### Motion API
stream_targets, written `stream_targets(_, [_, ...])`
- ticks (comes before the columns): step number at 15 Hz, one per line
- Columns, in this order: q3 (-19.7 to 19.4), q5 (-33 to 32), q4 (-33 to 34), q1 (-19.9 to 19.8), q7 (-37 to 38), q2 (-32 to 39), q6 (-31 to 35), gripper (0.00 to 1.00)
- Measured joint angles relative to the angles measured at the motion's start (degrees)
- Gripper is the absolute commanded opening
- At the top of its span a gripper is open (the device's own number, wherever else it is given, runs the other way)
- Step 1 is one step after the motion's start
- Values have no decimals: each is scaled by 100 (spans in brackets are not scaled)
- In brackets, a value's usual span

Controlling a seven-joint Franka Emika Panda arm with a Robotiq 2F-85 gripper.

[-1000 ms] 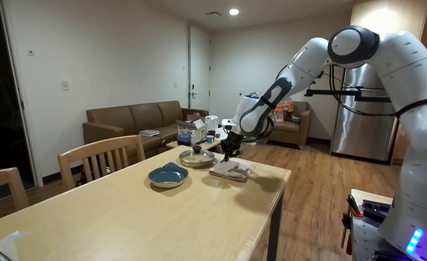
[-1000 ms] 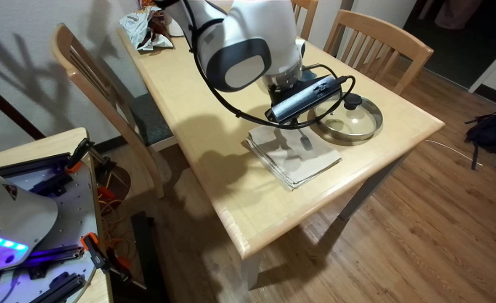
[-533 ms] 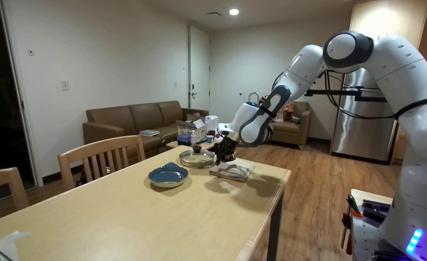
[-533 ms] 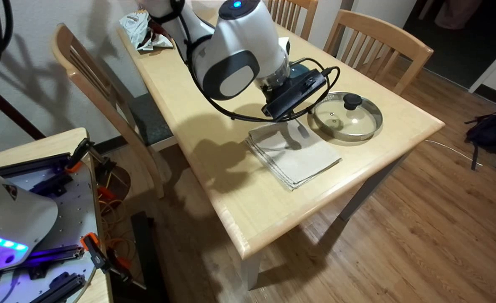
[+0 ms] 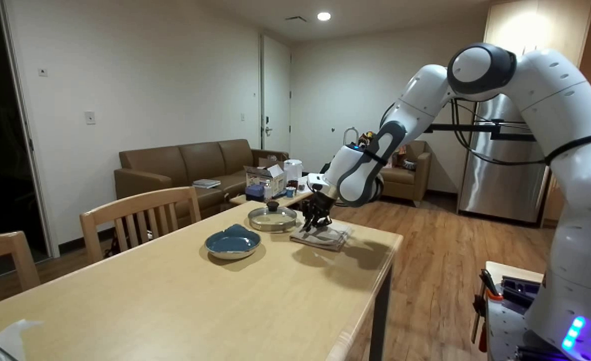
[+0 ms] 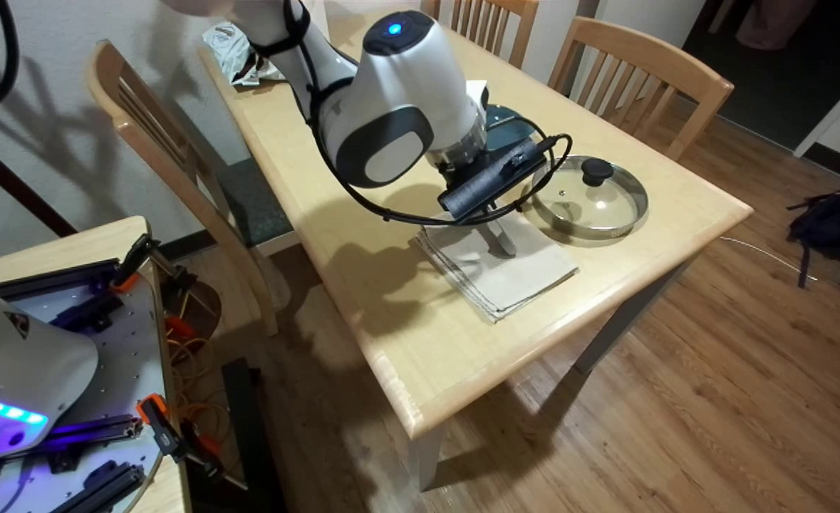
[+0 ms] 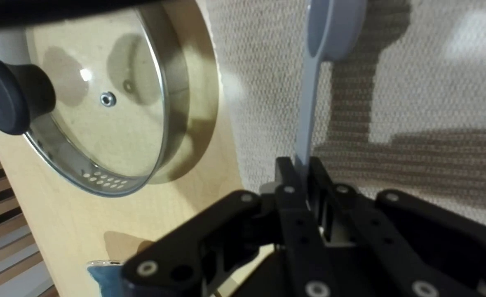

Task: Pick the object from the pan and put it on the cloth on the table

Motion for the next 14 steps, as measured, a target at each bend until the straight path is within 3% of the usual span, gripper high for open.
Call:
stream_targets(7, [269, -58, -146, -315, 150, -13, -170, 89])
stream_targets(9, [426, -41, -147, -399, 225, -149, -977, 99])
stream_targets(11, [522, 100, -153, -383, 243, -426, -1965, 100])
stream_targets(14, [363, 345, -121, -72, 420, -967, -3434, 100])
